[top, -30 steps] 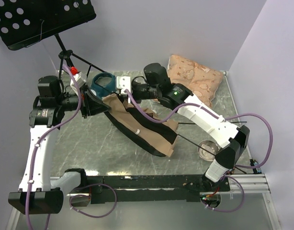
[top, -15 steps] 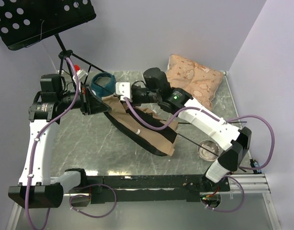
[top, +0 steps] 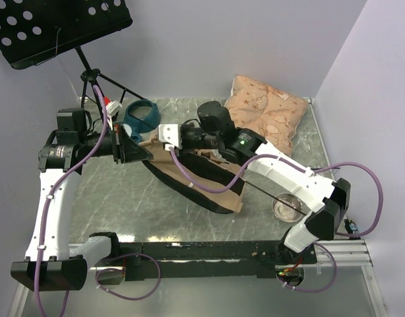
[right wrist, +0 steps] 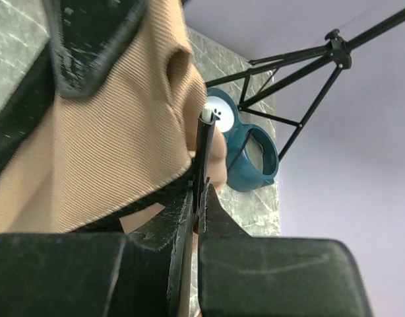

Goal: Set up the pet tent

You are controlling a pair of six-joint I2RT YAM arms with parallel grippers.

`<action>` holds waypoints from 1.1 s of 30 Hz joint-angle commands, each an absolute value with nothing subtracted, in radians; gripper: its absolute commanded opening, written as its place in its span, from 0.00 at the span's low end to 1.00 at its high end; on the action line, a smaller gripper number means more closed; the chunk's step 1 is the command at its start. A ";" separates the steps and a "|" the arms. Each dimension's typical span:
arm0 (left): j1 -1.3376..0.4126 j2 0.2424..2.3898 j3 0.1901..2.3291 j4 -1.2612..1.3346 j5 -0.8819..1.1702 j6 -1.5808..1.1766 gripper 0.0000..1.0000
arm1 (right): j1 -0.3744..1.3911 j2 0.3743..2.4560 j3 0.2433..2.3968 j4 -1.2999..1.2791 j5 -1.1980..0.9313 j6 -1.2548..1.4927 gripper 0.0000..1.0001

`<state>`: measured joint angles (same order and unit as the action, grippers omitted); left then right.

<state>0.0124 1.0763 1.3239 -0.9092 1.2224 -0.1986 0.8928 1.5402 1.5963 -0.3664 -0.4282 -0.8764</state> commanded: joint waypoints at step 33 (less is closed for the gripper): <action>0.008 1.063 1.311 -0.968 1.127 -0.146 0.01 | 0.951 1.558 1.608 -0.494 -0.264 -0.963 0.00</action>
<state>0.0120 1.0798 1.2797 -0.9470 1.0985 -0.1978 0.9527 1.5364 1.5719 -0.4007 -0.3397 -0.9443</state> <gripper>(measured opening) 0.022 0.034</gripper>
